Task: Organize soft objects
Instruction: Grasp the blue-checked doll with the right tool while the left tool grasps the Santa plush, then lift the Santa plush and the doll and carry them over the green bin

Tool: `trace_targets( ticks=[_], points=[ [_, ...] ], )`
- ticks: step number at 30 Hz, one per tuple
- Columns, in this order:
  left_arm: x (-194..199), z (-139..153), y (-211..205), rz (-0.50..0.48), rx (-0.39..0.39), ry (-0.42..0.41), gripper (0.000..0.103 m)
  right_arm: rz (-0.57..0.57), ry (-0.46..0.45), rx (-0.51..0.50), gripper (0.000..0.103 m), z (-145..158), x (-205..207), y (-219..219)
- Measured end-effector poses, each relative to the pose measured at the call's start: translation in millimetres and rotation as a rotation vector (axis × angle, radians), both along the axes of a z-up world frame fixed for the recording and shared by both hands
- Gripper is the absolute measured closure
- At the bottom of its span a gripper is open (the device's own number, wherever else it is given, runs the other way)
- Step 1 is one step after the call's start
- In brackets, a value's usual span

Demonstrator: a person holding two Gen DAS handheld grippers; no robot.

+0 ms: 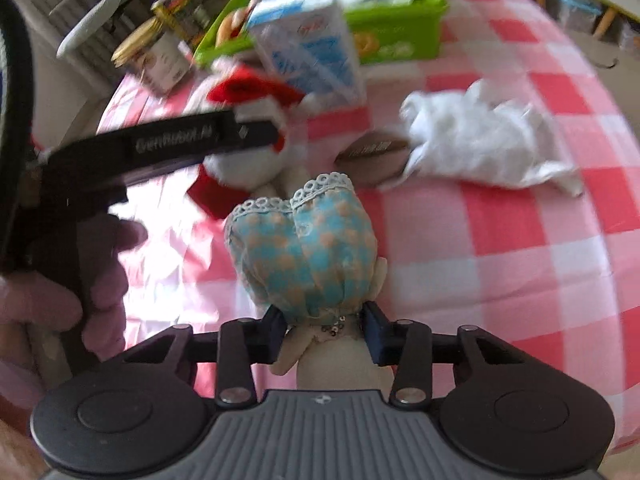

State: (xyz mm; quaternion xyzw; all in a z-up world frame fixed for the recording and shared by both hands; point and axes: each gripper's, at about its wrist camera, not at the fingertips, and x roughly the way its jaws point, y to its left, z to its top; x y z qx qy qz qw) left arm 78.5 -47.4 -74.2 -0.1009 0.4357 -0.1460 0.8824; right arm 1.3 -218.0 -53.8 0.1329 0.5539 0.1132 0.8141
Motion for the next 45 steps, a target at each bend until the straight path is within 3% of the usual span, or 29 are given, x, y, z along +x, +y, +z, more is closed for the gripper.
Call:
trace_targets(
  ticks=[4,13,22,27,45],
  points=[
    [2,1,-3,-0.004,0.002,-0.003,0.05,-0.042,-0.03,-0.017,0.09,4,3,-8],
    [9,2,8,0.019,-0.052,0.052,0.056,-0.134,-0.003,0.032,0.09,2,15,-36],
    [-12,15,15,-0.039,-0.034,0.122,0.056,-0.168,0.008,0.09,0.09,3,16,-47],
    [-28,27,32,-0.047,0.0,0.099,0.055,-0.184,0.014,0.119,0.09,4,16,-48],
    [-54,62,81,0.034,-0.07,0.045,0.055,-0.149,-0.074,0.199,0.09,40,18,-14]
  ],
)
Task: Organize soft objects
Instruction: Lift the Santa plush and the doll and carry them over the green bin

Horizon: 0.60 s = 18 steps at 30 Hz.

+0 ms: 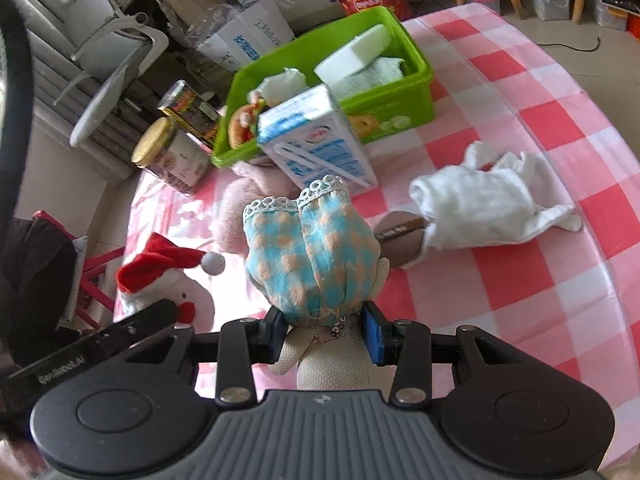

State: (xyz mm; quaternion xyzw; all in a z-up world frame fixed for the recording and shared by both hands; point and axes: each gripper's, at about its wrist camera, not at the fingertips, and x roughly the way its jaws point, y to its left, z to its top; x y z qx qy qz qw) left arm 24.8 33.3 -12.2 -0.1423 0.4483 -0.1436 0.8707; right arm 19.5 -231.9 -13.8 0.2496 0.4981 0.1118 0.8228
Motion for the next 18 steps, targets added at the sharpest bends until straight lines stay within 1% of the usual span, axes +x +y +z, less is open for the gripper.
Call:
trace_targets(
  ticks=[8,13,18],
  points=[
    [-7,13,22,0.039,-0.031,-0.036,0.055,0.007,-0.056,0.023,0.09,20,-1,19],
    [-5,9,33,0.043,-0.017,-0.039,0.055,0.007,-0.071,0.018,0.09,26,2,30],
    [0,7,49,0.069,-0.042,-0.025,0.055,0.017,-0.121,0.025,0.09,38,4,39]
  ],
)
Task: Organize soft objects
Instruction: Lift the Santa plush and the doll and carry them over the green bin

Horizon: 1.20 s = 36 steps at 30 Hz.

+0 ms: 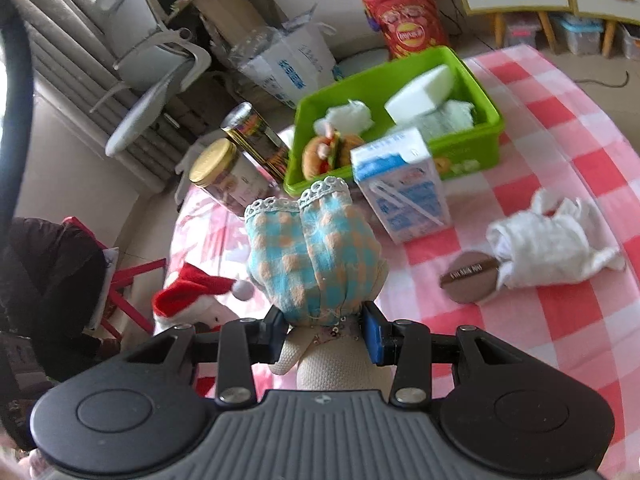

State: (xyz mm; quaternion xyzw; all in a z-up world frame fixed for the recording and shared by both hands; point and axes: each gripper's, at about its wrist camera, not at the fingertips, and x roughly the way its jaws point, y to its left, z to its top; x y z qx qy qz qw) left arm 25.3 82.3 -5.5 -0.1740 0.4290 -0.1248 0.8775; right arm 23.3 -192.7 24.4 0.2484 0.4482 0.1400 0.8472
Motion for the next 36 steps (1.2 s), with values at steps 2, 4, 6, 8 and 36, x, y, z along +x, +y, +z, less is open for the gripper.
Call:
trace_targets(
  ticks=[2,4,6,8,36],
  points=[
    [1,1,5,0.01,-0.01,-0.002,0.055,0.003,-0.019,0.012,0.09,5,3,2],
    [3,2,8,0.023,-0.011,-0.01,0.055,0.005,-0.035,0.028,0.09,9,5,3],
    [4,3,11,0.035,-0.015,-0.015,0.055,0.006,-0.047,0.041,0.09,13,7,4],
    [6,2,14,0.04,-0.019,-0.016,0.055,0.007,-0.058,0.048,0.09,18,11,3],
    [96,44,-60,-0.057,0.061,-0.133,0.055,-0.24,-0.259,0.177,0.09,50,108,-104]
  ],
)
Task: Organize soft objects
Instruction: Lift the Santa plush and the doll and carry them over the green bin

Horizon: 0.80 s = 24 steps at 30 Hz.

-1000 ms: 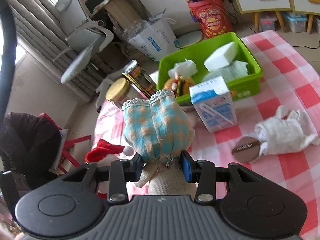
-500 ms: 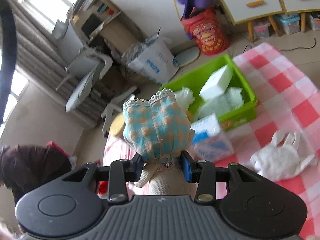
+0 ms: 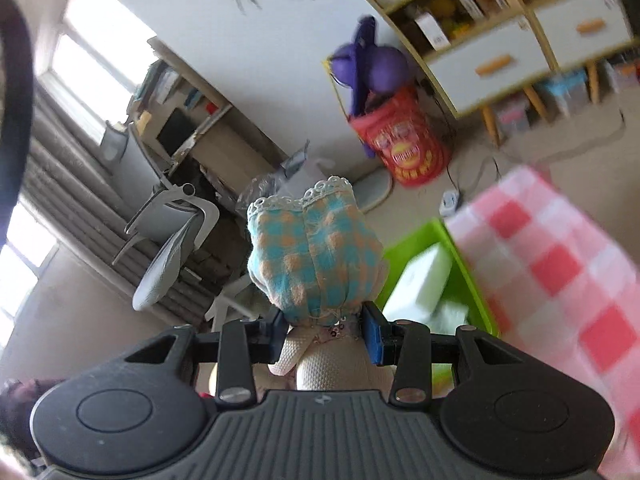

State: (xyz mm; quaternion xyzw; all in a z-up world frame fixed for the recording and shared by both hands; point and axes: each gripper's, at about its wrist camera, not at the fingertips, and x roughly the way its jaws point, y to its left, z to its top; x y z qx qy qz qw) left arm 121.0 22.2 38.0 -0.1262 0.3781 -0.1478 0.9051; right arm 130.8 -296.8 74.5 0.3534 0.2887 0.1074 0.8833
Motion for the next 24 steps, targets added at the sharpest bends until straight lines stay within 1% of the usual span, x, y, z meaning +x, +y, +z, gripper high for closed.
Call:
trace_targets(
  ticks=[3,5,7,9,11,12,14,17,20,22,24],
  points=[
    [23,3,-15,-0.043,0.012,-0.034,0.055,0.072,-0.061,-0.064,0.09,-5,24,-5],
    [41,3,-25,-0.065,0.016,-0.052,0.055,0.124,-0.079,-0.118,0.09,-11,41,-7],
    [59,-3,-34,-0.083,0.001,-0.054,0.055,0.159,-0.06,-0.163,0.09,-22,56,-6],
    [76,-11,-44,-0.098,-0.003,-0.059,0.055,0.175,-0.011,-0.219,0.09,-34,68,-2],
    [93,-21,-56,-0.106,0.027,-0.066,0.055,0.196,0.02,-0.291,0.09,-48,77,6],
    [100,-26,-62,-0.107,0.042,-0.059,0.055,0.207,0.03,-0.309,0.09,-56,80,9],
    [112,-37,-75,-0.123,0.067,-0.035,0.055,0.222,0.059,-0.322,0.09,-70,85,13],
    [121,-53,-95,-0.169,0.136,-0.013,0.055,0.235,0.091,-0.329,0.091,-88,89,17],
    [121,-63,-105,-0.212,0.186,-0.004,0.055,0.244,0.092,-0.327,0.091,-98,90,16],
    [123,-66,-107,-0.225,0.2,0.002,0.055,0.246,0.095,-0.324,0.091,-102,92,16],
    [123,-68,-106,-0.226,0.196,0.018,0.054,0.247,0.098,-0.324,0.091,-103,92,18]
  ],
)
